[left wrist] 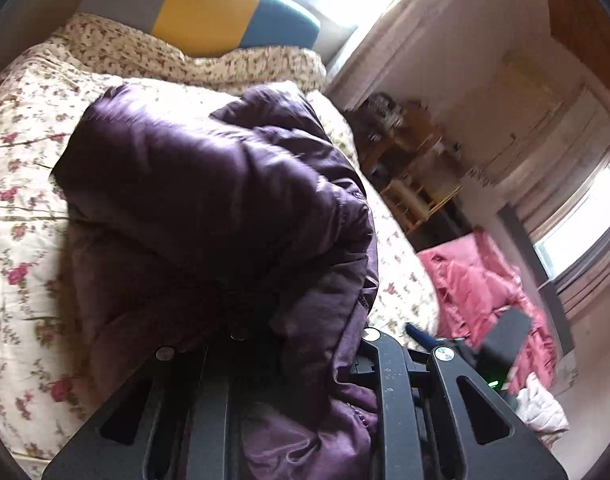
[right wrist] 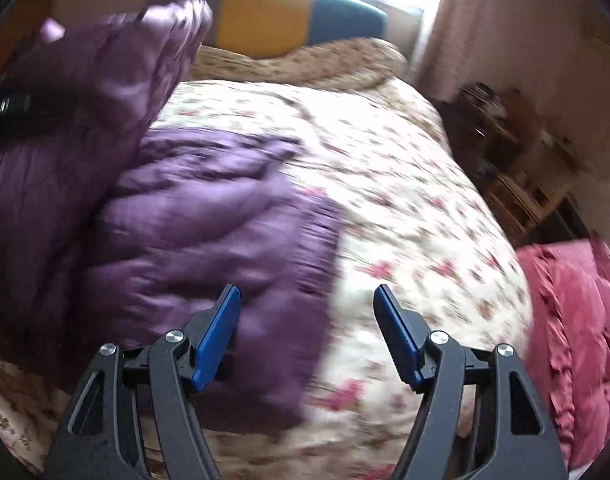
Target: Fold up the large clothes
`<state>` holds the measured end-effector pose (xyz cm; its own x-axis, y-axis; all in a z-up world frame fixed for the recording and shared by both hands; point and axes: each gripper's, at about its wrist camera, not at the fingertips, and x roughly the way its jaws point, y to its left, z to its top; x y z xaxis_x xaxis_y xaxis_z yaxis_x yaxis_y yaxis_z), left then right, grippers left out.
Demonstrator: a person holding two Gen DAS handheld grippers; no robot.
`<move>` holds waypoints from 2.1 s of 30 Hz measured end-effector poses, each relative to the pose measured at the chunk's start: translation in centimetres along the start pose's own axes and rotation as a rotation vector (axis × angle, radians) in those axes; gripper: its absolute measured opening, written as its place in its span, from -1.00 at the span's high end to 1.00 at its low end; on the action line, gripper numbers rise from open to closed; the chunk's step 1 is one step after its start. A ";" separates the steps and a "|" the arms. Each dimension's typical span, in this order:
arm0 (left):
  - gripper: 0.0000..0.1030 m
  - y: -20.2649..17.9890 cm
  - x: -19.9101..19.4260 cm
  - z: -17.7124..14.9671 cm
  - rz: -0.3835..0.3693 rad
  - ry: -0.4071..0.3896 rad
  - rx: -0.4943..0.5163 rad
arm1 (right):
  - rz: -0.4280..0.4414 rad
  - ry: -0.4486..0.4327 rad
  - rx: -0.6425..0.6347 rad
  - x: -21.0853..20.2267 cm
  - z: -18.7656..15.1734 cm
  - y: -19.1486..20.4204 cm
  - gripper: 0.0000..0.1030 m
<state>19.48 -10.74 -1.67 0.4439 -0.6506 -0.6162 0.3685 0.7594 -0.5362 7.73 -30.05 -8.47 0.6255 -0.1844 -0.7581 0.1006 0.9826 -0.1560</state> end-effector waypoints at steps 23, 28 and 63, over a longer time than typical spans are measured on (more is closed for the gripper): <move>-0.44 -4.7 3.5 -0.5 -0.062 0.070 0.136 | -0.116 0.089 0.047 2.1 -1.0 -5.1 -0.39; -0.49 -4.5 -2.0 0.4 -0.143 -0.022 0.132 | -0.116 0.068 0.032 0.8 -0.5 -4.4 -0.39; -0.40 9.0 -6.6 -6.3 0.352 -0.083 -0.058 | 0.054 -0.096 -0.047 -11.7 4.1 6.4 -0.41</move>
<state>14.74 0.30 -6.09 0.6009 -0.3441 -0.7214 0.1355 0.9334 -0.3324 4.28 -21.52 2.01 0.7002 -0.1262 -0.7027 0.0301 0.9886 -0.1475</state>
